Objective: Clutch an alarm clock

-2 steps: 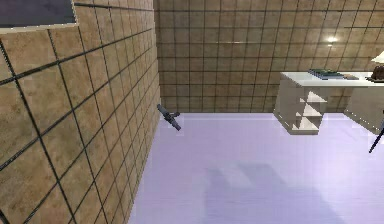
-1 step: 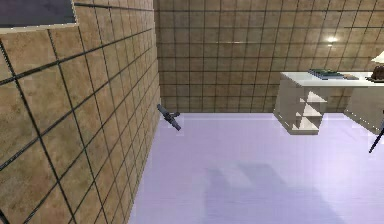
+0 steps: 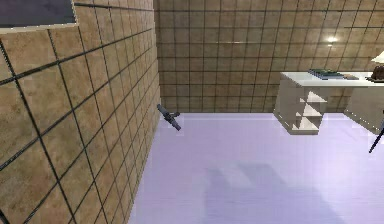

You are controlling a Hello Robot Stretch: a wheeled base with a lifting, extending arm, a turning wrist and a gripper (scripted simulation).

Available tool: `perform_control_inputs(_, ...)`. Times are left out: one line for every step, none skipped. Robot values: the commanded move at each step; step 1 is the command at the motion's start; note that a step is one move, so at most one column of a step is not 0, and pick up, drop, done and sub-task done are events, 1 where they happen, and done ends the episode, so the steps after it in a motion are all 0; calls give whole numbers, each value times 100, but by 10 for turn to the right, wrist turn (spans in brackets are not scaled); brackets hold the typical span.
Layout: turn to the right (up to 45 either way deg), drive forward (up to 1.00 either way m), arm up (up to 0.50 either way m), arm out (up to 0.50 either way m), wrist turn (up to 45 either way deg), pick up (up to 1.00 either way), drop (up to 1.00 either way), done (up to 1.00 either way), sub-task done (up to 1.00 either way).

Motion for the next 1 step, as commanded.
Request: perform_control_inputs(0,0,0,0,450,0,0,0,0)
